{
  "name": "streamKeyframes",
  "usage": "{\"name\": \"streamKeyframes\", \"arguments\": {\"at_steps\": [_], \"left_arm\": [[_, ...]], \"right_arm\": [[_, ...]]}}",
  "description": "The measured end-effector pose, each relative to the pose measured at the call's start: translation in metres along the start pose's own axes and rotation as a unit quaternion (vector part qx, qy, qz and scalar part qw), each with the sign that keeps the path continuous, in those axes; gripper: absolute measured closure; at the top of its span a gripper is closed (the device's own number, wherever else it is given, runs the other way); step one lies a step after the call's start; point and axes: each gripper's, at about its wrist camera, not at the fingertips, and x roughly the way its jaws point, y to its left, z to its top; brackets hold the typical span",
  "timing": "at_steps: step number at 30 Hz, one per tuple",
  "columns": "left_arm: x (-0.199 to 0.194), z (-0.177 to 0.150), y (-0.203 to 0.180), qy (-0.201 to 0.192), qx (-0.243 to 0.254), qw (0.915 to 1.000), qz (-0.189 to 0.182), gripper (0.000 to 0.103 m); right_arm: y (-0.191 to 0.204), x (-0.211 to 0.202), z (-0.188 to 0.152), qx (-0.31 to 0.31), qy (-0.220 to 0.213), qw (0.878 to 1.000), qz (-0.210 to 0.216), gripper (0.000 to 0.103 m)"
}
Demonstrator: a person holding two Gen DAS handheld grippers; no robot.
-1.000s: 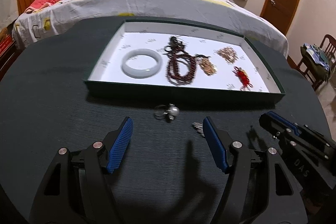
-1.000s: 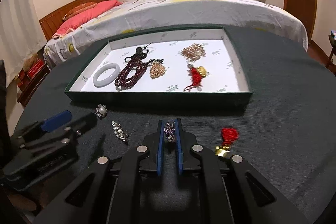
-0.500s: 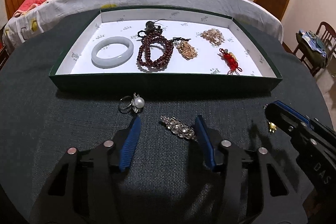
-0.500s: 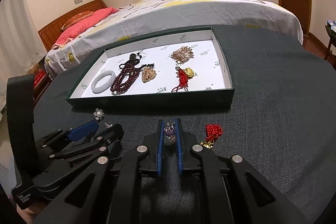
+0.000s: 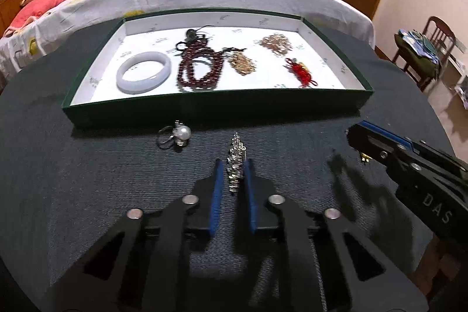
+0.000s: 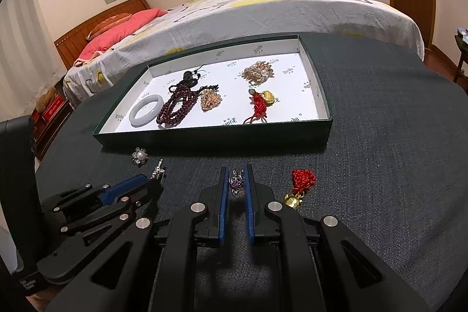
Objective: Organize jewelry
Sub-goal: 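Grasp the silver rhinestone bar brooch with the left tool while the right tool holds the flower brooch, then carry the rhinestone brooch and flower brooch over the box with both tools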
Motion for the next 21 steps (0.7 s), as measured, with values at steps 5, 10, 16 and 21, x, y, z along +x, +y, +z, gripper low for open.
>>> {"name": "streamKeyframes", "arguments": {"at_steps": [5, 10, 16, 21], "left_arm": [[0.001, 0.001, 0.001, -0.001, 0.000, 1.0000, -0.005, 0.093], [0.001, 0.002, 0.002, -0.001, -0.004, 1.0000, -0.008, 0.093], [-0.005, 0.002, 0.005, -0.007, -0.007, 0.9999, -0.004, 0.096], [-0.009, 0.003, 0.008, -0.013, -0.005, 0.9999, -0.003, 0.096]], "right_arm": [[0.000, 0.000, 0.000, 0.000, 0.000, 1.000, 0.000, 0.092], [0.000, 0.000, 0.000, 0.000, 0.000, 1.000, 0.000, 0.092], [0.001, -0.002, 0.000, -0.002, -0.003, 1.000, 0.000, 0.092], [0.002, -0.003, 0.001, -0.004, -0.003, 1.000, -0.001, 0.092]]}}
